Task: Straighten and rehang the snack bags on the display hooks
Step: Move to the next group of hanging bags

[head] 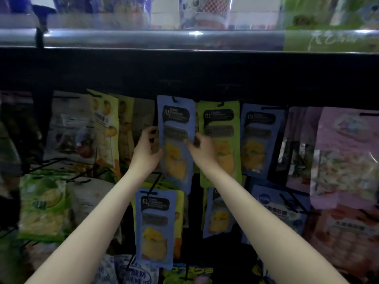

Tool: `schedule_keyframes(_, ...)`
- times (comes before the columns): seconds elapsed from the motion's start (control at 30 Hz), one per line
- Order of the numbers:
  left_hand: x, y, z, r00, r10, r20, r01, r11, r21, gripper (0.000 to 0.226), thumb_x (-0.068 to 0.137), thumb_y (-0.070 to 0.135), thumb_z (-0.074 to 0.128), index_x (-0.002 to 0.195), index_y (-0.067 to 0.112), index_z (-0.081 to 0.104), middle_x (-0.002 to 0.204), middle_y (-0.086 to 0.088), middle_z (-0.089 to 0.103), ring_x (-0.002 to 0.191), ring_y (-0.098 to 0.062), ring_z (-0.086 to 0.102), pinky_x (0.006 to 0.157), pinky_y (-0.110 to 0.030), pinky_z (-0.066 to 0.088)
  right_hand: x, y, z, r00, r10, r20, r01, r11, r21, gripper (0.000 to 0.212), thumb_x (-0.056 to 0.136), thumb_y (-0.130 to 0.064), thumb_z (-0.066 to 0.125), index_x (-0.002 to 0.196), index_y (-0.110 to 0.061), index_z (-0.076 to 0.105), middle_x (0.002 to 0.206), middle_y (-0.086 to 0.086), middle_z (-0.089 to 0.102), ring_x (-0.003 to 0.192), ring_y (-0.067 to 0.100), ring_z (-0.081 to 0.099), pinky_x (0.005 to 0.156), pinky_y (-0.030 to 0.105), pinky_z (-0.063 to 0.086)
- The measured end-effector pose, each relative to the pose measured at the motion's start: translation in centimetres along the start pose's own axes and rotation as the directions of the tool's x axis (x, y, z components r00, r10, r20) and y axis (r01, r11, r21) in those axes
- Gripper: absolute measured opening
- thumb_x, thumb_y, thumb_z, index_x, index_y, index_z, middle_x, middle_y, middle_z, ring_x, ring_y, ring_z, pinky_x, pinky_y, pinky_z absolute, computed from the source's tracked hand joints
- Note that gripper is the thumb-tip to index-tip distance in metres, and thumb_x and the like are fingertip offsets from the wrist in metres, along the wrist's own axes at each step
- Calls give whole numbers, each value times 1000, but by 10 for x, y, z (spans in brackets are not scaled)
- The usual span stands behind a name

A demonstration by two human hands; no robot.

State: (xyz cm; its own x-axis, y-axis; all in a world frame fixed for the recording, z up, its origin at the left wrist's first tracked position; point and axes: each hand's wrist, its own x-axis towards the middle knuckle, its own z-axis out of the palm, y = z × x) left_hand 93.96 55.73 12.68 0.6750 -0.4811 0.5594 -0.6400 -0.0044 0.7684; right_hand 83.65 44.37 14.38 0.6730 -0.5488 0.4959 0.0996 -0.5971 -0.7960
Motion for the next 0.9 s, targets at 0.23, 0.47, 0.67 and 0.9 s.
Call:
schedule_keyframes(0.23,-19,22,-7,976,161,-147,-172,982,-71,54,90,21,58,137,15,31,133,-5,46,114,-17,53,85,-25,48,-14,-7,-42,983,-169,-71,176,979,102,30,99,-21,46,83,0,61,79,29,59,70,40,56,58,42,42)
schedule_keyframes(0.47,-21,61,14,929,290,-231,-336,922,-193,55,89,27,53,138,22,29,139,-4,41,127,-20,44,99,-49,44,-15,-32,-68,948,-306,-89,310,950,37,21,98,-16,46,97,-9,66,82,15,66,76,24,61,65,34,46)
schedule_keyframes(0.67,-27,68,53,948,312,54,-300,940,-163,58,90,17,56,141,26,29,136,10,41,129,-12,42,100,-35,45,-50,11,-109,961,-223,-163,233,972,41,48,93,-13,53,127,-42,35,106,-9,61,101,10,61,80,28,55)
schedule_keyframes(0.9,-25,102,125,891,357,279,-358,932,-51,67,94,23,52,144,41,12,150,5,15,135,-13,28,97,-21,40,-69,51,-165,954,-222,-203,164,950,-265,61,96,2,40,134,-43,28,114,-11,42,86,12,50,75,18,46)
